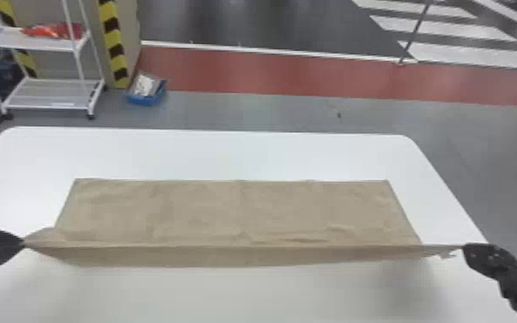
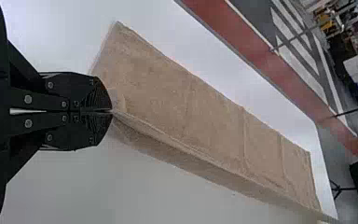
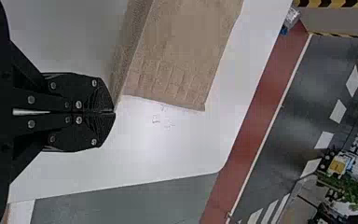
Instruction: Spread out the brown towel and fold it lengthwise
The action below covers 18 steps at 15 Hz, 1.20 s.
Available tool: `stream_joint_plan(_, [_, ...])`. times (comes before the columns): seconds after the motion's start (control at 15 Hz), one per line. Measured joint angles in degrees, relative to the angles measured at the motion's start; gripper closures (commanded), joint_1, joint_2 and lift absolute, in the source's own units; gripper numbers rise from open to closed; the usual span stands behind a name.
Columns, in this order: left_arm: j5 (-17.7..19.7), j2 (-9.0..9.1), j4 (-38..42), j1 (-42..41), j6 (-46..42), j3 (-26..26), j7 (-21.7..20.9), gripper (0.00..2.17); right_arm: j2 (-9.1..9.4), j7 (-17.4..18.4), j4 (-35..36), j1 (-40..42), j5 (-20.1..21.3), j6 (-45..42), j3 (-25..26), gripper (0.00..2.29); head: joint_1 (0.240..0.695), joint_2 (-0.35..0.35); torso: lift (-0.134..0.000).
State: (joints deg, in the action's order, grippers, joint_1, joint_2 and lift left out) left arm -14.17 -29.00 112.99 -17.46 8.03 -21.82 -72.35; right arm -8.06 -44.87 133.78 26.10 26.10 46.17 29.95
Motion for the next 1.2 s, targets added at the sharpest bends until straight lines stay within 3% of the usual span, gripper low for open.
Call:
stream_joint_plan(0.27, [-6.68,-0.3,-1.0,6.59,1.04,5.4,-7.22,1.27,-1.67,-1.38,-3.13,-6.95,2.35,4.97,-1.33,1.35,0.695,-0.217,-0.124])
stream_joint_plan(0.53, [-10.98,-2.16,2.34,9.22,5.68,6.57,-14.36,1.27,-3.28,-1.48,-5.85,-11.2,4.07,8.26,-3.54,1.35,0.695,-0.219,-0.124])
stream_joint_plan(0.93, [-15.07,-3.47,9.85,0.3,9.18,2.28,-17.55,1.27,-3.37,-1.5,-7.61,-11.89,4.32,7.07,-6.48,1.35,0.695,-0.171,-0.124])
stream_joint_plan(1.2, [-18.78,-3.21,11.08,0.37,9.84,5.05,-17.56,1.27,-3.32,-1.32,-7.91,-12.47,5.41,6.6,-8.81,1.35,0.695,-0.151,-0.124])
